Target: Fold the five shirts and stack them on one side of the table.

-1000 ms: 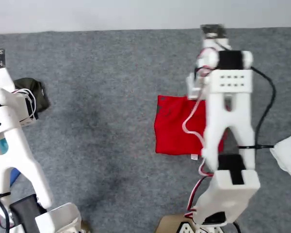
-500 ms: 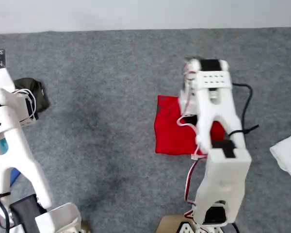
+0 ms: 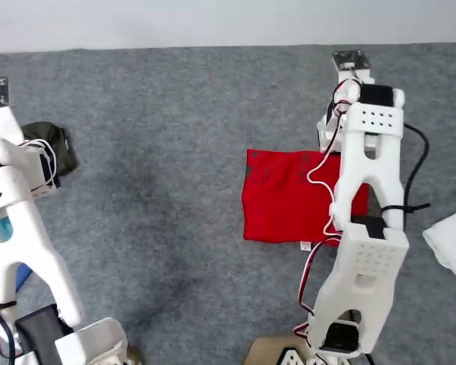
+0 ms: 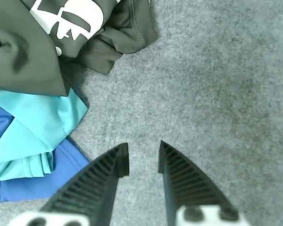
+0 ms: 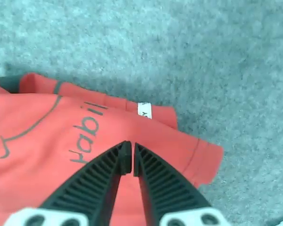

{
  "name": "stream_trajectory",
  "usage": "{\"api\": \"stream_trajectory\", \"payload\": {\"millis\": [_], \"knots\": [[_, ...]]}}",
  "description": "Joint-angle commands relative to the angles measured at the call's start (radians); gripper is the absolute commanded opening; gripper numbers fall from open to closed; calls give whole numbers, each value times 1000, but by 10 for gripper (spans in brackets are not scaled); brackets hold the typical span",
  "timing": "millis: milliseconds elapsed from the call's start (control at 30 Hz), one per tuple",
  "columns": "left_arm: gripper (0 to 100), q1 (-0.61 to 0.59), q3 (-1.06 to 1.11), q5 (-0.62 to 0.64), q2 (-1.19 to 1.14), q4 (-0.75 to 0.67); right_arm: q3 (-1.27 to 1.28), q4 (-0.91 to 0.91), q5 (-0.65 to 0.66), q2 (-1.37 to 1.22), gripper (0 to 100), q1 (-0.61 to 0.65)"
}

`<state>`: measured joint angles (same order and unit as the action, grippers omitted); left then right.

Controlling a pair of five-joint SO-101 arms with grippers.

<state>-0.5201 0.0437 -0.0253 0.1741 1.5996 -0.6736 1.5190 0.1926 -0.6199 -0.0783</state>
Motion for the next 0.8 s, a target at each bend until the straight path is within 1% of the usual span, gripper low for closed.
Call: {"api": "stream_trajectory", "payload": {"millis": [0, 167, 233, 367, 500, 633, 767], "knots": [[107, 6, -15, 2, 41, 8, -54, -12, 12, 4, 9, 4], [107, 5, -15, 2, 41, 18, -55, 102, 12, 4, 9, -38], [107, 5, -15, 2, 41, 18, -55, 150, 12, 4, 9, -73], [107, 5, -15, 0, 41, 18, -55, 180, 14, 4, 9, -120], [107, 5, -15, 0, 41, 18, -51, 76, 14, -25, 9, -119], [107, 5, -15, 0, 41, 20, -55, -79, 15, -93, 9, -67], [107, 5, -15, -40, 41, 38, -55, -142, 15, -127, 9, -35]]}}
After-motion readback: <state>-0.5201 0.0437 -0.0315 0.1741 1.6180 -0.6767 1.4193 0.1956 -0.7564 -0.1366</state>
